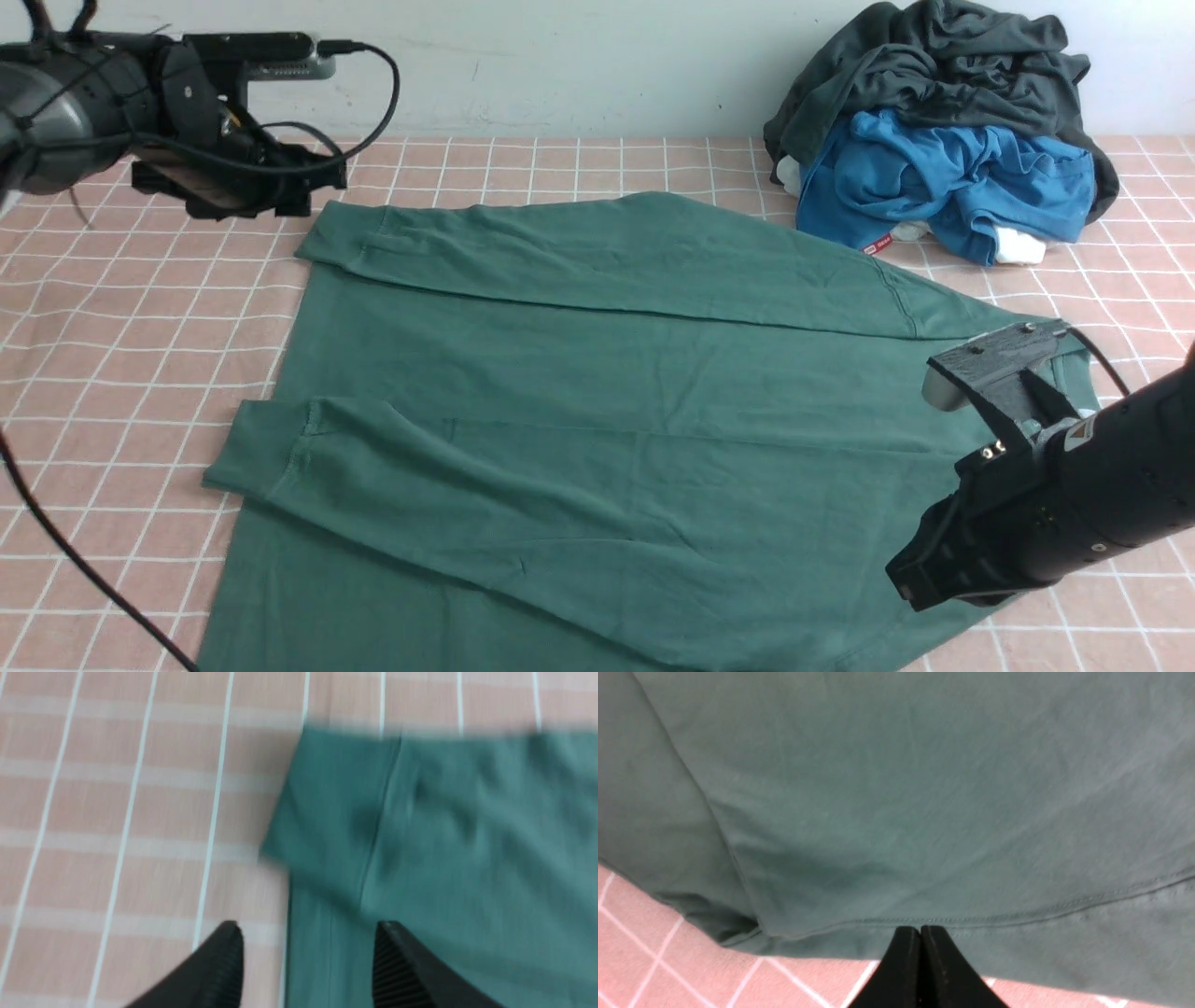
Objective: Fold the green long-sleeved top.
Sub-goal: Use the left arm to clamp the cuff farthest from it
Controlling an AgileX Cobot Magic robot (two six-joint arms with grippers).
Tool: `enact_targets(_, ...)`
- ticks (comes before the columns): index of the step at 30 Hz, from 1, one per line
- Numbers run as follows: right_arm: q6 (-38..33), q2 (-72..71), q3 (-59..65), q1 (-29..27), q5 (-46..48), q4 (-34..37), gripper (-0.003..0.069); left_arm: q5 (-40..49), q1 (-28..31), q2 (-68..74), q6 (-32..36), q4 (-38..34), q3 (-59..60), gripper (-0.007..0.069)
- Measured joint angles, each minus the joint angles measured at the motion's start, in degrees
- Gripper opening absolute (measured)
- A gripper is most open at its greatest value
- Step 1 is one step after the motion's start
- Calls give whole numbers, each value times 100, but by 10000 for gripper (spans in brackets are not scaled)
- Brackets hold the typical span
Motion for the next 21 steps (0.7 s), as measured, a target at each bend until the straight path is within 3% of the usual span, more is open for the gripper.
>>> enact_targets(8, -233, 0, 0, 0, -456, 5, -10, 592, 0, 1878, -743, 411, -2329, 420)
enact_targets(13, -253, 0, 0, 0, -720, 43, -10, 896, 0, 2345, -895, 478, -2858, 361)
enact_targets(17, -258, 0, 0, 0, -806, 43, -10, 996, 0, 2402, -918, 638, -2900, 183)
enact_targets(18, -258, 0, 0, 0, -811, 43, -10, 1040, 0, 2395, -873, 668, -2917, 88)
enact_targets(21, -258, 0, 0, 0, -811, 43, -10, 1316, 0, 2281, -662, 679, -2930, 14)
